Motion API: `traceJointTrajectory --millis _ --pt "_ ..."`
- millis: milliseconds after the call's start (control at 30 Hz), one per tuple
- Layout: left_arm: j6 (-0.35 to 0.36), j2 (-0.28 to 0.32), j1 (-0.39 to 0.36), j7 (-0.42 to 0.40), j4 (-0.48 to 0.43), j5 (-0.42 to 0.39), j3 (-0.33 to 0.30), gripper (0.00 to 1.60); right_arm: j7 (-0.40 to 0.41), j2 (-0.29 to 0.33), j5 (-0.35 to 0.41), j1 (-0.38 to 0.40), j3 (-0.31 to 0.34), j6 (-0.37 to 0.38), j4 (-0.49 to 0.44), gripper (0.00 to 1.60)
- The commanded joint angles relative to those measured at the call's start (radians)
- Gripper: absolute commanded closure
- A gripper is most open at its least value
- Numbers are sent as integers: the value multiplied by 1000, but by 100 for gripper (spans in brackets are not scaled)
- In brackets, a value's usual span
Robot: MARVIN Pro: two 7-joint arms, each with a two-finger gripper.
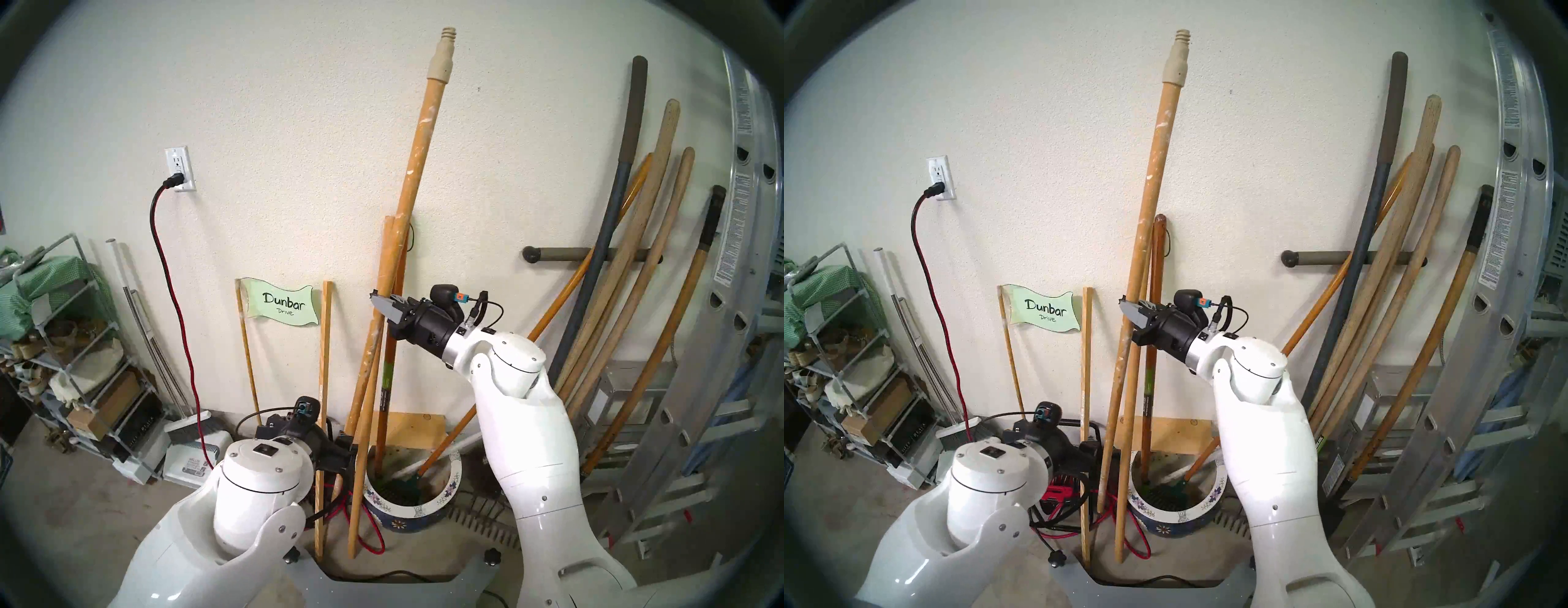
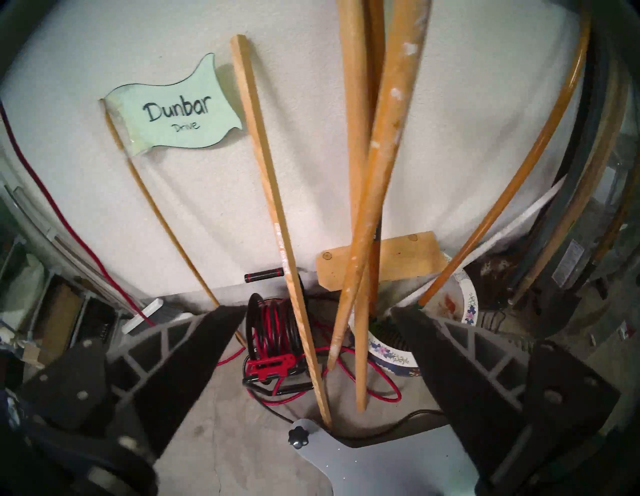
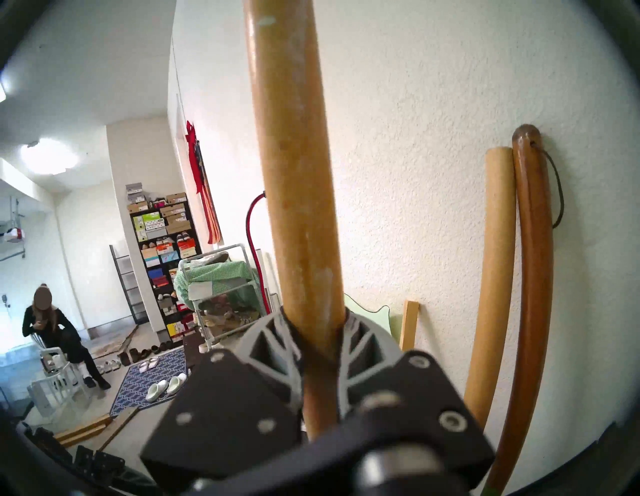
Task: Put wooden sticks into the pot
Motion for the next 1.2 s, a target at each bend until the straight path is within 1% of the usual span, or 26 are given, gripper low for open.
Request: traceJointTrajectory --millis 0,133,233,267,300,400,433,500,533,733,833,967,1033,1167 --pt "-12 4 112 31 -69 -33 -44 0 75 42 49 -34 32 43 -114 160" --pt "-23 0 161 44 -96 -44 -72 0 113 65 72 -43 69 83 -172 160" --pt "-33 -1 187 47 -109 -49 -86 0 123 77 78 -52 98 104 -216 160" --pt "-38 -1 195 48 -113 -53 -90 0 132 83 80 -45 107 105 -215 160" --pt "-44 -1 203 48 -117 -56 -94 0 130 86 83 -56 118 129 -244 160" --pt "-58 1 214 44 -123 -62 -99 0 122 91 86 -56 149 160 -277 160" --pt "-66 4 222 42 -123 -65 -102 0 117 91 86 -63 160 183 -301 160" --pt "-75 8 229 39 -123 -68 -106 0 107 84 94 -58 182 217 -319 160" --pt "-79 10 233 36 -123 -69 -108 0 93 80 92 -67 191 244 -351 160" --pt "-98 30 249 22 -123 -70 -115 0 49 55 89 -33 230 288 -363 160" --pt "-105 36 256 17 -123 -69 -119 0 36 55 91 -6 244 310 -357 160" --pt "-113 40 263 11 -123 -71 -123 0 25 81 78 29 251 335 -368 160" --pt "-115 42 266 7 -123 -73 -125 0 29 86 91 49 263 364 -365 160" --pt "-123 46 272 1 -123 -75 -130 0 31 103 97 79 283 397 -376 160"
